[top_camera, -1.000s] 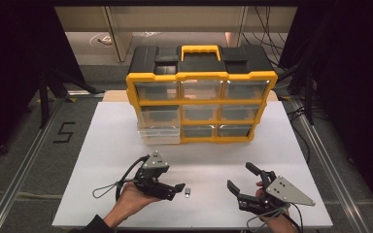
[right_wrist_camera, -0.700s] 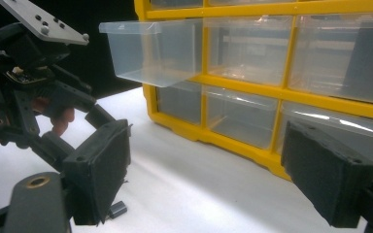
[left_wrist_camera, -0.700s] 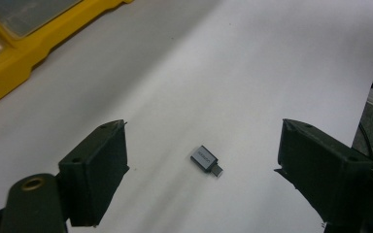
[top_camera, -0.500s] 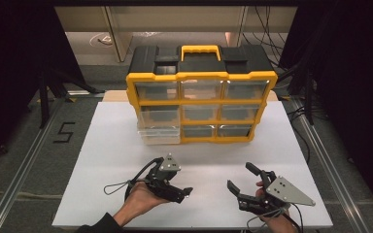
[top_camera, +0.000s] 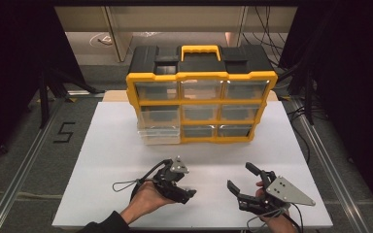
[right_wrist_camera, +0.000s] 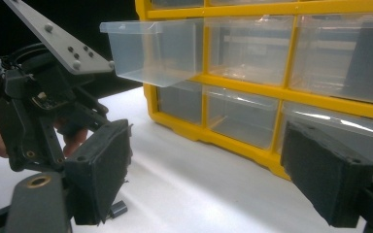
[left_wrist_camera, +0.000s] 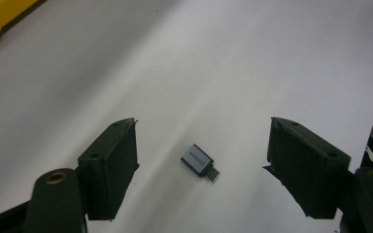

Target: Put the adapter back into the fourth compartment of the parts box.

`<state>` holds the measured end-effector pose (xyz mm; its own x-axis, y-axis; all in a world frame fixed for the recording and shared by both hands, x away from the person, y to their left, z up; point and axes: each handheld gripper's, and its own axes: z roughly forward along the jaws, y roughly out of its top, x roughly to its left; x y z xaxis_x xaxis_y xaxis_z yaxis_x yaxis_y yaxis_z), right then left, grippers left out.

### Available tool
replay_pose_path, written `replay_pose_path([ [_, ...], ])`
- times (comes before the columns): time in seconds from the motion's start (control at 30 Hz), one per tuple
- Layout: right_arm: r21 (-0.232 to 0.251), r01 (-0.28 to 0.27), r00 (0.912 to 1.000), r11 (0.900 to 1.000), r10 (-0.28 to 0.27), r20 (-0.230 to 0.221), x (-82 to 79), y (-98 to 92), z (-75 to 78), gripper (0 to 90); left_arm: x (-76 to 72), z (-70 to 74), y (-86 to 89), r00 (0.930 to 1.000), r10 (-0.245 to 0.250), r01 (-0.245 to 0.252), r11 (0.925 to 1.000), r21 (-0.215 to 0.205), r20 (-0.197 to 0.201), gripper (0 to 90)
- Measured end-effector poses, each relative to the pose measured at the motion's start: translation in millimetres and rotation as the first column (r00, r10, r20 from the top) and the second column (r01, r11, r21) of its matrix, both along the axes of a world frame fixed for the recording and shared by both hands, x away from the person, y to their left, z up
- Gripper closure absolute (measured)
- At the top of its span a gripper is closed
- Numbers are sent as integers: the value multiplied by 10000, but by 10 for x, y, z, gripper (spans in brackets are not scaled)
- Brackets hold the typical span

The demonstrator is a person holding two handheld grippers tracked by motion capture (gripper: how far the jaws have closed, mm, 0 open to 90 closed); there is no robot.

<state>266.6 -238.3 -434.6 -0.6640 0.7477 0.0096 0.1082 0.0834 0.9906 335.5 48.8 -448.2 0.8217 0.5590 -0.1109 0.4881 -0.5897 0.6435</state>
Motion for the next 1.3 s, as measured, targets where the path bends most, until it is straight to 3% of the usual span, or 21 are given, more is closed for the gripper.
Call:
replay_pose_path([
  [0.13, -4, 6, 10000, 10000, -6, -5, -2, -3, 2, 195, 44, -61, -37, 9993, -116, 123, 9997, 202, -353, 328],
  [0.27, 0, -3, 10000, 10000, 3, -7, 0, -3, 2, 195, 61, -67, -45, 9990, -52, 60, 9998, 194, -449, 367],
  [0.33, 12, -21, 10000, 10000, 21, 3, 0, -1, 1, 195, 71, -92, -63, 9977, -288, 318, 9983, 480, -610, 392],
  [0.93, 13, -107, 9999, 9999, 107, 37, -6, -2, 7, 195, 82, -209, -149, 9950, -565, 679, 9872, 1442, -818, 581],
  [1.1, 47, -127, 9999, 9999, 126, 31, -7, -3, 9, 195, 89, -225, -157, 9965, -622, 709, 9832, 1683, -563, 669],
  [1.2, 36, -130, 9999, 9999, 129, 38, -8, -2, 9, 195, 85, -228, -160, 9965, -663, 740, 9826, 1707, -503, 675],
  [1.23, 42, -137, 9999, 9999, 137, 43, -7, 0, 9, 195, 70, -230, -169, 9974, -665, 707, 9812, 1796, -294, 711],
  [1.3, 34, -139, 9999, 9999, 139, 51, -7, 1, 8, 195, 68, -232, -170, 9972, -696, 733, 9809, 1800, -272, 752],
])
